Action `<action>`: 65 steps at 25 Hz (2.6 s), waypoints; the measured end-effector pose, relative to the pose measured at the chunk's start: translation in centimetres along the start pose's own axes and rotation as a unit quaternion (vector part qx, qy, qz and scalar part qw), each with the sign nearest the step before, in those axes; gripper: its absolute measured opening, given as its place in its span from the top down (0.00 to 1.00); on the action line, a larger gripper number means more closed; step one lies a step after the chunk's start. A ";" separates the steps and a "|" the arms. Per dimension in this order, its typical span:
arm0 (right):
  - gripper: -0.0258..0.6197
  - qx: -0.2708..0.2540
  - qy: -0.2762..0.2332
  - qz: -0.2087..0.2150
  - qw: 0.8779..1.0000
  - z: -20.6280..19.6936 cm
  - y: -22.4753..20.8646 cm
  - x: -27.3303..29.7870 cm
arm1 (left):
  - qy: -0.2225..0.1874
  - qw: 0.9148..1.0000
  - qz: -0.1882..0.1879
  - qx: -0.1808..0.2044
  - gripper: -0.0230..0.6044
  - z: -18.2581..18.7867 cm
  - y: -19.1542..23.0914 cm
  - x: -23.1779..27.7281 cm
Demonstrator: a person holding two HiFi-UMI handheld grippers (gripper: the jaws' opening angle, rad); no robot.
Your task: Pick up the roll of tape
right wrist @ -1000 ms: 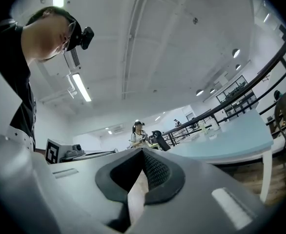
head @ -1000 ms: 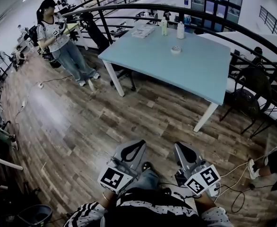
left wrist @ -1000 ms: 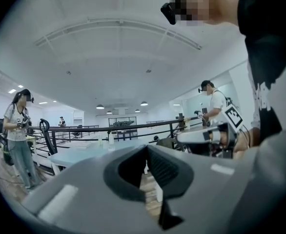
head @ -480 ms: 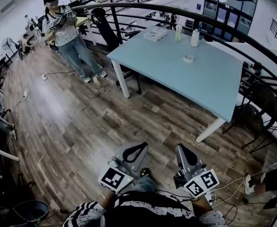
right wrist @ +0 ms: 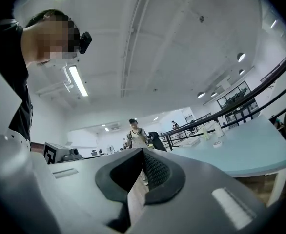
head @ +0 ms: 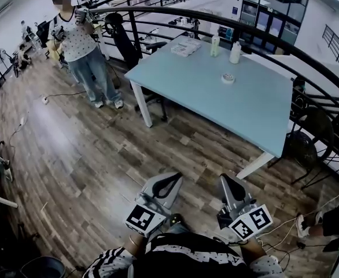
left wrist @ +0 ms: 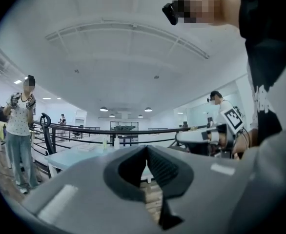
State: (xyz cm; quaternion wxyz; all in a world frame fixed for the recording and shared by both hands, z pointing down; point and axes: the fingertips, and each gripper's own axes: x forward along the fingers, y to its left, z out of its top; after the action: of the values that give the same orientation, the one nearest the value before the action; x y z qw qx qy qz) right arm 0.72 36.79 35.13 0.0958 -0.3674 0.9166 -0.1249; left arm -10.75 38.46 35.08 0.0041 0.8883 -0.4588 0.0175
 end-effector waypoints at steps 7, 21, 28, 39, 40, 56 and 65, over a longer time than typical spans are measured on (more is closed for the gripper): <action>0.95 -0.013 0.006 -0.033 0.999 -0.2 -0.8 3.0 | -0.011 1.000 -0.022 -0.017 0.96 -0.7 3.5 0.8; 0.95 -0.020 0.020 0.011 1.000 -0.8 2.6 8.8 | -0.008 1.000 -0.019 -0.022 0.96 -0.9 8.1 -0.6; 0.93 -0.023 0.016 0.003 1.000 -0.1 0.4 8.7 | -0.002 0.999 -0.024 -0.026 0.96 -1.1 8.7 1.5; 0.93 0.004 0.003 -0.014 1.000 0.5 -6.4 9.3 | 0.038 0.999 -0.032 -0.001 0.96 -2.2 9.3 7.7; 0.93 0.012 0.005 -0.017 1.000 0.1 -7.2 9.7 | 0.042 0.999 -0.033 -0.003 0.96 -2.4 9.5 8.4; 0.93 0.055 0.000 -0.033 0.998 -0.4 -18.3 14.7 | 0.078 0.997 -0.029 0.004 0.96 -3.9 13.9 18.6; 0.93 0.067 0.010 -0.031 0.997 -0.6 -23.0 17.1 | 0.085 0.996 -0.021 0.013 0.96 -5.1 16.0 23.1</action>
State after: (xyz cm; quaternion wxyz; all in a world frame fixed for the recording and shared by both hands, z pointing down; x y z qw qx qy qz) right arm 3.31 8.86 41.15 0.1070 -0.3867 0.8955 -0.1926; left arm -10.58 10.54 40.81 0.0323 0.8929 -0.4382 0.0986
